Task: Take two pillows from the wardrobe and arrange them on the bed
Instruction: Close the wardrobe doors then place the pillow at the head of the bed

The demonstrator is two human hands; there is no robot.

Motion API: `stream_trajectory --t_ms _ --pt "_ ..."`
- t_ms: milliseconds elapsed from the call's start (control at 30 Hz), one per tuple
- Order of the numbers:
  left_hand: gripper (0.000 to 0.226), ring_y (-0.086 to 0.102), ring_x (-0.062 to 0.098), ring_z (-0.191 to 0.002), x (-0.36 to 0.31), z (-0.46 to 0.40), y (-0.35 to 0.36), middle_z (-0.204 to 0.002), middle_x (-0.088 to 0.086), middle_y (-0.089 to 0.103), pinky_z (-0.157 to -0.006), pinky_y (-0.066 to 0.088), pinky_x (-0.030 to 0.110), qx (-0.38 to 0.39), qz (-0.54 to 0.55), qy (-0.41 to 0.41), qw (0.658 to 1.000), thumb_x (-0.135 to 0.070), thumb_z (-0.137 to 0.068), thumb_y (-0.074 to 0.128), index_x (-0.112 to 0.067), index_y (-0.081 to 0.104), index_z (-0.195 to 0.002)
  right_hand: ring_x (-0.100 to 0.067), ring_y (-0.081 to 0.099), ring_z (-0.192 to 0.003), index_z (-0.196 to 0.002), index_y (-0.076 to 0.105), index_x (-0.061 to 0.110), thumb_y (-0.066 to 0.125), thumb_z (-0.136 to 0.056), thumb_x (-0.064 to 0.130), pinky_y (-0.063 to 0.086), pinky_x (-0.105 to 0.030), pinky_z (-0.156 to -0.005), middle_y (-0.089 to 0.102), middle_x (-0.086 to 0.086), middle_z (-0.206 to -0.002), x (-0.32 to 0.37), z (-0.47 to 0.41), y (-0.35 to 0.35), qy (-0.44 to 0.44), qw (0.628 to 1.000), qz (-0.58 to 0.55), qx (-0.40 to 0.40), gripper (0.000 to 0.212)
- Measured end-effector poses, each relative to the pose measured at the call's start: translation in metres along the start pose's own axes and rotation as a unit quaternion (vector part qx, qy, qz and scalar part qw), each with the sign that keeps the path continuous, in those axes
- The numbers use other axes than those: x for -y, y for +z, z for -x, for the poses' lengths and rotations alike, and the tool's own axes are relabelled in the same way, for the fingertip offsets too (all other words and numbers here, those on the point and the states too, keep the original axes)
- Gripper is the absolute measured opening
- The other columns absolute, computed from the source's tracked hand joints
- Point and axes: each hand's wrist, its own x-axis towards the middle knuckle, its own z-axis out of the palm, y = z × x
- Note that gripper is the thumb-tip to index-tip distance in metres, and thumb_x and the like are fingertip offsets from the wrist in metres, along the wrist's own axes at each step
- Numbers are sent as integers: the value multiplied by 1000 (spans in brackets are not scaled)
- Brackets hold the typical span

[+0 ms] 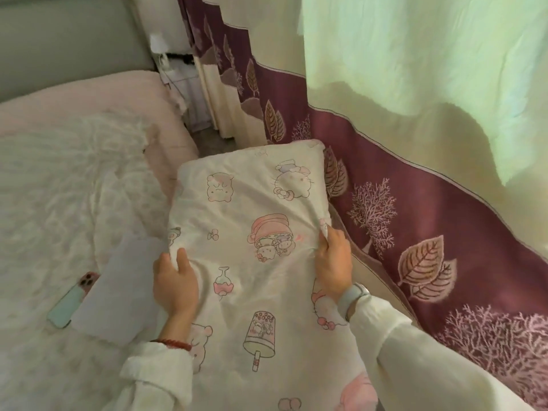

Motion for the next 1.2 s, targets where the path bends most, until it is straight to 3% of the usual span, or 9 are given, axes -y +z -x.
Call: stream_trajectory --t_ms 200,433,633,767,900,1200 --pt "30 53 39 -80 -16 -23 14 -91 26 55 -66 33 38 -45 5 -23 999 -24 -93 46 4 51 -82 -38 46 -108 -126 48 6 35 -90 1 39 -48 -92 53 -21 -116 16 -56 17 -33 999 -1 26 38" --pt "22 55 39 -87 -43 -93 41 -105 22 54 -71 40 39 -105 11 -22 994 -19 -92 49 1 57 -98 -36 43 -116 -129 44 5 34 -89 -1 36 -47 -98 50 -21 -122 67 -143 66 -64 996 0 59 42" --pt "23 55 40 -81 -58 -206 84 -98 23 55 -65 40 39 -143 -11 -59 988 -18 -92 47 0 57 -102 -38 46 -112 -120 48 1 36 -87 1 39 -51 -95 52 -21 -119 152 -257 148 -83 992 9 96 35" --pt "24 56 38 -86 -73 -291 105 -104 23 56 -68 41 40 -155 -15 -112 981 -18 -93 46 0 57 -106 -39 47 -112 -114 48 -3 36 -88 2 39 -52 -94 53 -23 -119 215 -330 204 -106 988 15 115 29" --pt "24 46 24 -75 -84 -355 116 -101 19 56 -63 33 33 -164 -22 -120 979 -20 -94 45 -2 55 -105 -42 49 -109 -115 49 -2 36 -91 6 40 -48 -89 55 -26 -116 259 -383 249 -129 984 11 123 28" --pt "23 51 31 -80 -96 -504 174 -100 16 55 -65 32 33 -213 -3 -183 960 -23 -93 44 -4 56 -98 -41 50 -105 -109 51 -3 35 -94 10 41 -49 -88 55 -27 -112 347 -514 367 -183 967 2 176 26"
